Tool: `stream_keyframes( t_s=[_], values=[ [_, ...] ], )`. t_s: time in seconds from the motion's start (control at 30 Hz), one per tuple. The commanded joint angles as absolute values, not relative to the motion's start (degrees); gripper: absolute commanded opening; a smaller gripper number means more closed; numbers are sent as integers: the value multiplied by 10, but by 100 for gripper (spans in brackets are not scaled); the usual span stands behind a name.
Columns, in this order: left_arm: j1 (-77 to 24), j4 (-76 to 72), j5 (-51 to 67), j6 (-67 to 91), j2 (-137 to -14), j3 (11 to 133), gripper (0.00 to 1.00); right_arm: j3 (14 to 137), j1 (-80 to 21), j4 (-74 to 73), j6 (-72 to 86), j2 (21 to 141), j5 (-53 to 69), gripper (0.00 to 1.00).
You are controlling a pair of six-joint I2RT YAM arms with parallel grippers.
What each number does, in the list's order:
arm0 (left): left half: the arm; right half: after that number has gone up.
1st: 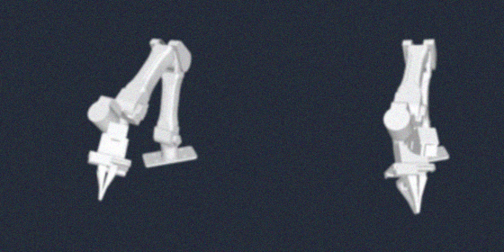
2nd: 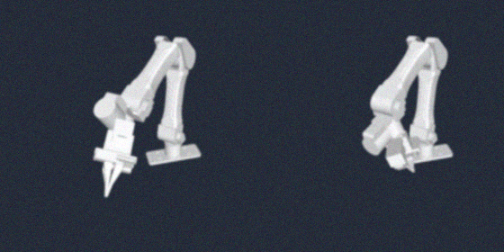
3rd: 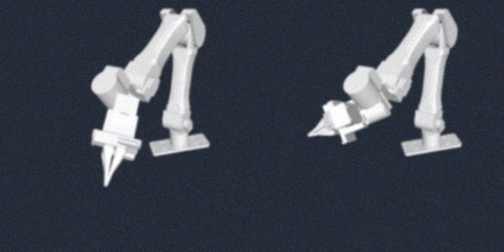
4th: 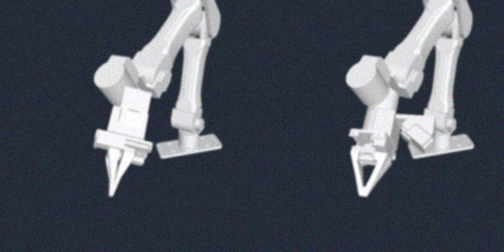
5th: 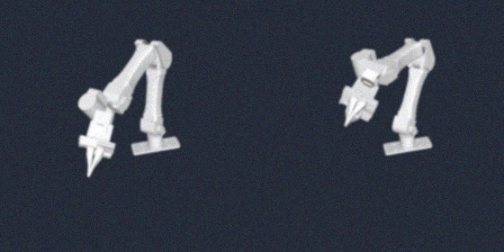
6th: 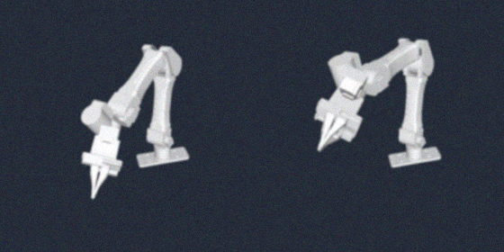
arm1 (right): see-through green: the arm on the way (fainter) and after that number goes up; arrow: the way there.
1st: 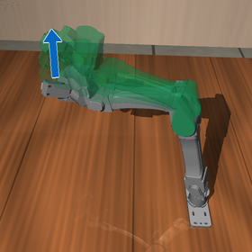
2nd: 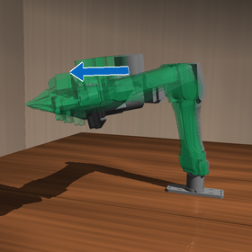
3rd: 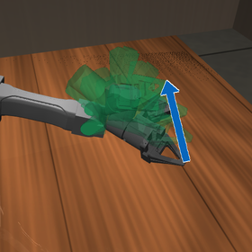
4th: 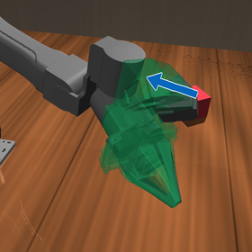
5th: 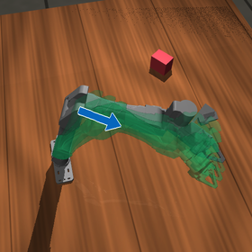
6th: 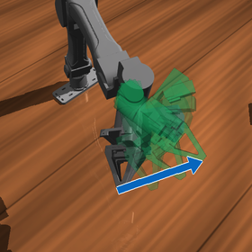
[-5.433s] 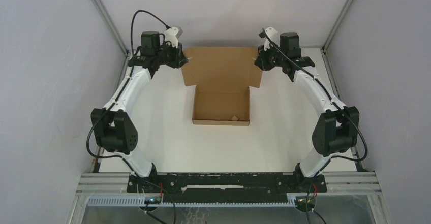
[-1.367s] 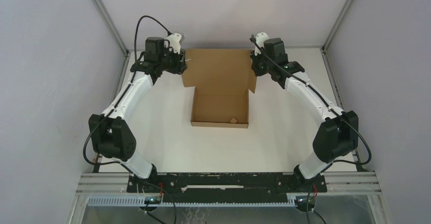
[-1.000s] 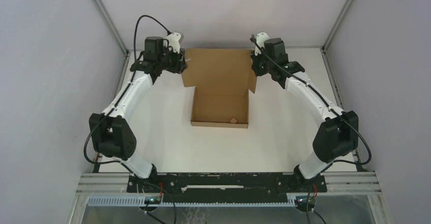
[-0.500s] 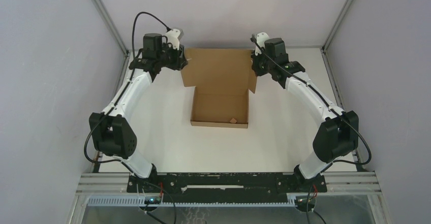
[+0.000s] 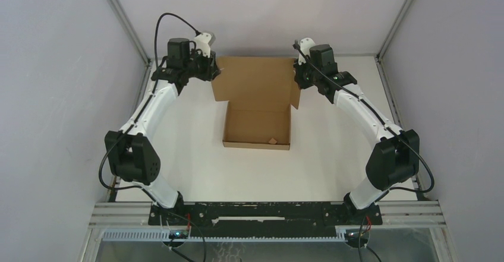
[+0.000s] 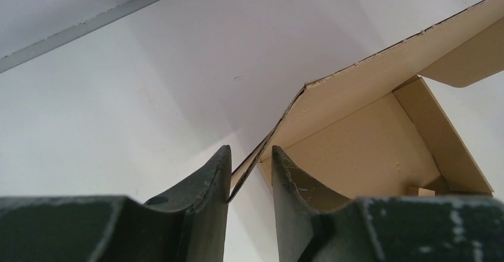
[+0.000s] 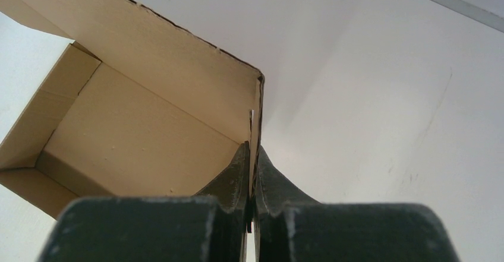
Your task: Fold the paper box
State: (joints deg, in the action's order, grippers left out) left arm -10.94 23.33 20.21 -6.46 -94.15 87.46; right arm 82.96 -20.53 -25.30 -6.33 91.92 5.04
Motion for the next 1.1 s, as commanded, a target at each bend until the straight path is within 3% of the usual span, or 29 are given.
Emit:
stream_keyframes(
  t_s=[0.0,0.37,0.73,1.07],
  values=[
    [-107,216,213,-68,-944,896,36,839,-203,-247,-75,902,52,6],
    [-106,222,209,-76,-951,896,34,840,-202,-246,-76,906,53,6],
    [-106,232,212,-76,-953,894,21,842,-202,-246,-74,907,53,6],
    [-110,246,198,-69,-941,889,20,855,-207,-256,-64,910,39,5]
  ],
)
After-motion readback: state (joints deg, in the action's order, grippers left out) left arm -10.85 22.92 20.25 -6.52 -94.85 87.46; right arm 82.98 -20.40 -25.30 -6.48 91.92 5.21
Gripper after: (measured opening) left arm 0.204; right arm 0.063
